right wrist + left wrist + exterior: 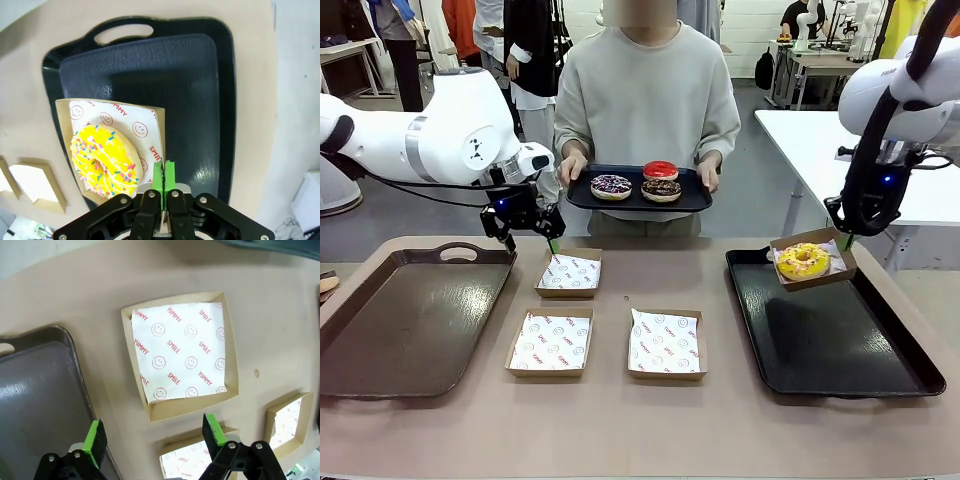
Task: Individually package the donuts and arrange them on the tray.
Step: Place the picked Paper togo box on the Handle tray while simultaneously picking up another Paper togo box from the table with the other hand.
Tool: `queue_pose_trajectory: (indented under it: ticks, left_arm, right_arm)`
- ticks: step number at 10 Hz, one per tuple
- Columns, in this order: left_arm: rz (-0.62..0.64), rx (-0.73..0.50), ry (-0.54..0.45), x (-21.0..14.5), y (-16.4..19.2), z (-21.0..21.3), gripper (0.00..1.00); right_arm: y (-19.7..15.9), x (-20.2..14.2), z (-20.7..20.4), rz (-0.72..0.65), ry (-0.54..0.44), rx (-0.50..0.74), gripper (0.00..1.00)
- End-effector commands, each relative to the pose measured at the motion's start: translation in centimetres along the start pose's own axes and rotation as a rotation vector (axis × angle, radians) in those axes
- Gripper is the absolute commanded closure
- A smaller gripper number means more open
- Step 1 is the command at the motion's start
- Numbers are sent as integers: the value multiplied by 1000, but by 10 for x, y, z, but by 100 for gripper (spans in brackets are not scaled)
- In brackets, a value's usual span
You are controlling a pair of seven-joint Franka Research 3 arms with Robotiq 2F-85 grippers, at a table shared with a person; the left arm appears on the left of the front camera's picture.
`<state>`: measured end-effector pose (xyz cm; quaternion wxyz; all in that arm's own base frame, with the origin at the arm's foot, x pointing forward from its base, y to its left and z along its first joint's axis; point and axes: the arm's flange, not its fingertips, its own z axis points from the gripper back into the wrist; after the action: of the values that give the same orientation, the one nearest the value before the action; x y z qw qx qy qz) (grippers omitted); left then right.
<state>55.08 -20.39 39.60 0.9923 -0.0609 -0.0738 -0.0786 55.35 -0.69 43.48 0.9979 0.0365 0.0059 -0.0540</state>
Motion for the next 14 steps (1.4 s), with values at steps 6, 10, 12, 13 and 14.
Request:
queue_pose_trajectory:
  ticks: [6, 10, 12, 13, 14]
  left_arm:
    - [76, -27, 51, 22, 11, -24, 0]
    - [103, 38, 93, 42, 9, -44, 0]
    - [102, 62, 113, 47, 11, -51, 0]
    - [103, 65, 118, 48, 12, -53, 0]
    - [101, 74, 123, 50, 13, -55, 0]
  right_arm:
    - [-4, 45, -33, 14, 0, 36, 99]
    - [-10, 60, -48, 24, -8, 56, 99]
    - [-10, 65, -53, 22, 1, 43, 99]
    - [-10, 67, -56, 27, 1, 43, 99]
    - [-10, 68, -60, 29, 5, 44, 99]
